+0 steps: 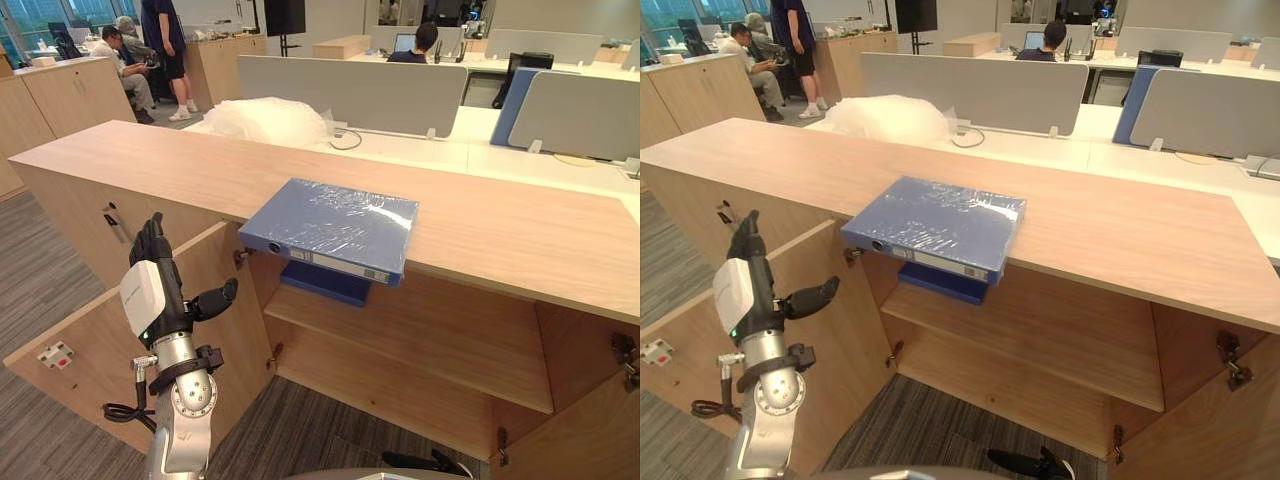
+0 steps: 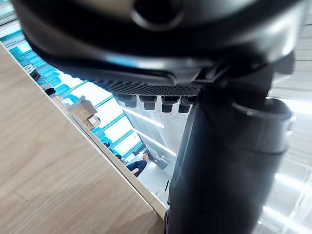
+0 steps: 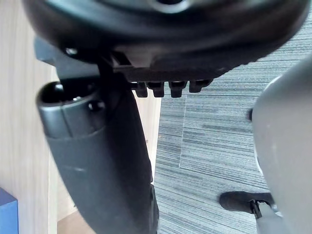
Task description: Walk over to the cabinet, pick up the folder, carry it to the office cabinet, place the folder inside the office cabinet, then close the office cabinet door
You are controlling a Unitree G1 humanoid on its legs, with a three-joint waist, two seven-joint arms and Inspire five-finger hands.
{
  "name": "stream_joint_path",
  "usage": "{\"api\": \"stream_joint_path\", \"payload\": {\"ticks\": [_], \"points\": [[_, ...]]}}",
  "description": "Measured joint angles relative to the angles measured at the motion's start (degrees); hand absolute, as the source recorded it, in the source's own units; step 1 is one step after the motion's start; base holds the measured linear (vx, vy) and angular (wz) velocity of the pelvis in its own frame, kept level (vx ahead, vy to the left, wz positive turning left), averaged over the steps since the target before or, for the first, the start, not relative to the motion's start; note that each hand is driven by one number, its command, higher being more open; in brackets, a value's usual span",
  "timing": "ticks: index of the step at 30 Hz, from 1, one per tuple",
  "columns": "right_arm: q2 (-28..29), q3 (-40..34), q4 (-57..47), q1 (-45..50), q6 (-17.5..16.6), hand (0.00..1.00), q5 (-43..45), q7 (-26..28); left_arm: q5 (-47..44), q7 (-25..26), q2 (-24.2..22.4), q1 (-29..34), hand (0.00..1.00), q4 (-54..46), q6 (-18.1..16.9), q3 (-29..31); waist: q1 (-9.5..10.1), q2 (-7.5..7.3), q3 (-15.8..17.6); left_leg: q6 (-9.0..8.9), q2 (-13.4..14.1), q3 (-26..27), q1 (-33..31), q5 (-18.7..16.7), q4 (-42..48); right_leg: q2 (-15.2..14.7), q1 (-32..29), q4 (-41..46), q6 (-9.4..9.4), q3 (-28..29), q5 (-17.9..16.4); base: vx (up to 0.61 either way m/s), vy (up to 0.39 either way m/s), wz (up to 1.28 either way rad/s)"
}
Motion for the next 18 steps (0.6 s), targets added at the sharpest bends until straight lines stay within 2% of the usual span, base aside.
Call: {"api": "stream_joint_path", "payload": {"ticks": [9, 18], "points": [[-0.3, 0.7, 0.3, -0.9, -0.5, 1.00, 0.0, 0.1, 4.8, -1.4, 8.8, -4.1, 1.00, 6.0, -0.9, -6.3, -0.85, -0.28, 0.3, -0.83, 0.1, 1.1, 0.6, -0.6, 0.0, 0.3, 0.9, -1.5, -0.28, 0.8, 0.2, 0.01, -0.011, -0.05], [-0.5, 2.3, 0.4, -1.7, -0.8, 1.00, -1.8, 0.2, 9.1, -1.4, 14.9, -11.0, 1.00, 8.0, -2.8, -10.9, -1.52, -0.11, 0.5, -1.23, 0.9, 1.7, 0.8, -0.9, 0.0, 1.1, 0.9, -2.0, -0.76, 1.5, 0.3, 0.00, -0.013, -0.05]]}}
